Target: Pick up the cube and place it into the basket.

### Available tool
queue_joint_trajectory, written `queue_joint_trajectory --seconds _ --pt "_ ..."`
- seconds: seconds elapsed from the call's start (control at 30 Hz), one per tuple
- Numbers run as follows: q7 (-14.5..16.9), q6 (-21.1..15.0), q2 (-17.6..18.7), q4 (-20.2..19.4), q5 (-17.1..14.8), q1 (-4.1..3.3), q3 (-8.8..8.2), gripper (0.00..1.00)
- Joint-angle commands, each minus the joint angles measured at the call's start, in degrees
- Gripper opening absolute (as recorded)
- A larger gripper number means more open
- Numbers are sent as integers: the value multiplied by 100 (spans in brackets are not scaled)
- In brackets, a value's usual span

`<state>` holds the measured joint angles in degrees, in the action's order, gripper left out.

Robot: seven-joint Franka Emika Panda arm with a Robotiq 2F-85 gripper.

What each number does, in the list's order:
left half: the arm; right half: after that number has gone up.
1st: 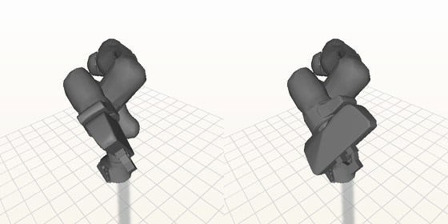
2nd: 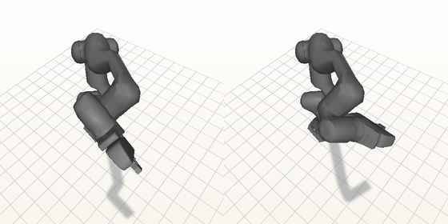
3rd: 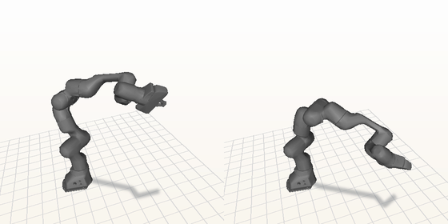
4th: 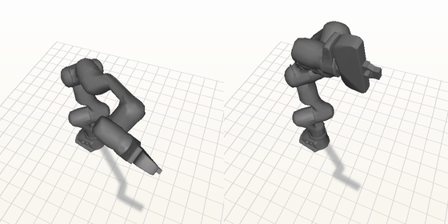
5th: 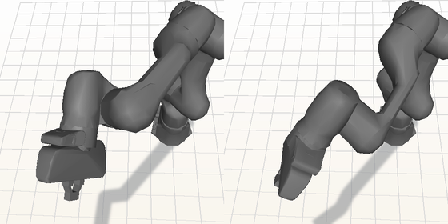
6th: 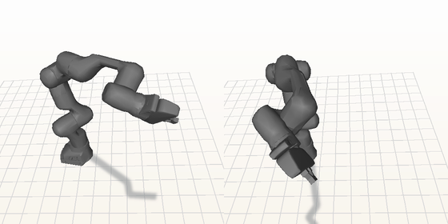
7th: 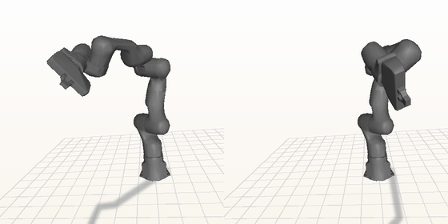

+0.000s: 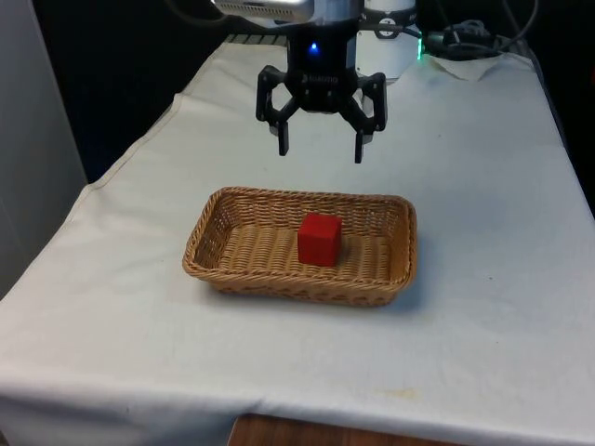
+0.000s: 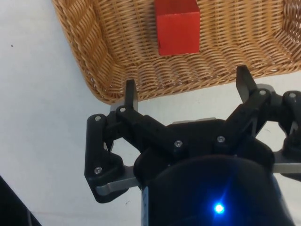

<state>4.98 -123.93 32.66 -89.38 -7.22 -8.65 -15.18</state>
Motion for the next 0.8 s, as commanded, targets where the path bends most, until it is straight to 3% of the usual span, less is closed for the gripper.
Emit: queue_joint_trajectory --seconds 0.0,0.3,0.33,0.4,0.67,0.77 --pt "6 0 -6 -6 0 0 0 100" --pt "40 -286 -424 -516 34 -46 -17 100" --pt "40 -166 -344 -407 0 -17 0 100" --pt "40 -390 -550 -682 40 -57 -23 100" --pt "46 -567 -831 -1031 52 -57 -6 100" --pt "34 -796 -1037 -1295 97 -92 -17 100"
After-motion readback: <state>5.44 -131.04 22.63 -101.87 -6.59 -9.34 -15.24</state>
